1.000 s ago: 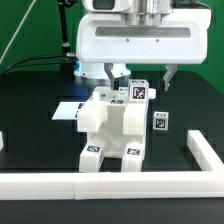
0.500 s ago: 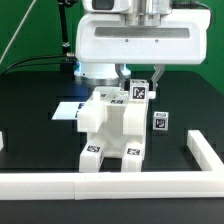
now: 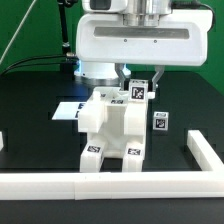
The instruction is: Assemble chair
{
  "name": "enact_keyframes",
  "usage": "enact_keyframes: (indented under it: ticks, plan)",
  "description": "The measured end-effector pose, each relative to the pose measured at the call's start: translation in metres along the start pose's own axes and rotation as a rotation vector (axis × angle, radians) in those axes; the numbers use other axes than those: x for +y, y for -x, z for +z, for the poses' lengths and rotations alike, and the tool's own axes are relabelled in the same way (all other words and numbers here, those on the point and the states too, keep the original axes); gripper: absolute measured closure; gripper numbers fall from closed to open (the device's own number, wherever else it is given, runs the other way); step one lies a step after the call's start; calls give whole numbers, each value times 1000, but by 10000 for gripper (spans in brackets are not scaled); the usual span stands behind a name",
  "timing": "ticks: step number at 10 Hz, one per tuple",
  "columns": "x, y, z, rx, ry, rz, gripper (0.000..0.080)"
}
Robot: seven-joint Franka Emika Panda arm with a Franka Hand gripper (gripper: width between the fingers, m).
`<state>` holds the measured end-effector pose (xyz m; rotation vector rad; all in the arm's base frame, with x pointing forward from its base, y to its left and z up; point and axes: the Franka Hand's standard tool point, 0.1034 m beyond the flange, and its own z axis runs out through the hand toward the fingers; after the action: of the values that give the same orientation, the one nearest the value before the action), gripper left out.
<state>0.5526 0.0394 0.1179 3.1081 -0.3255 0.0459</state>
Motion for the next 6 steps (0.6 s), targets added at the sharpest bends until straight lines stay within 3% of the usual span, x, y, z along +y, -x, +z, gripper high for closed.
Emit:
enact_keyframes:
  ticks: [6]
  plan:
    - [-2, 1, 0, -5, -10, 393, 515]
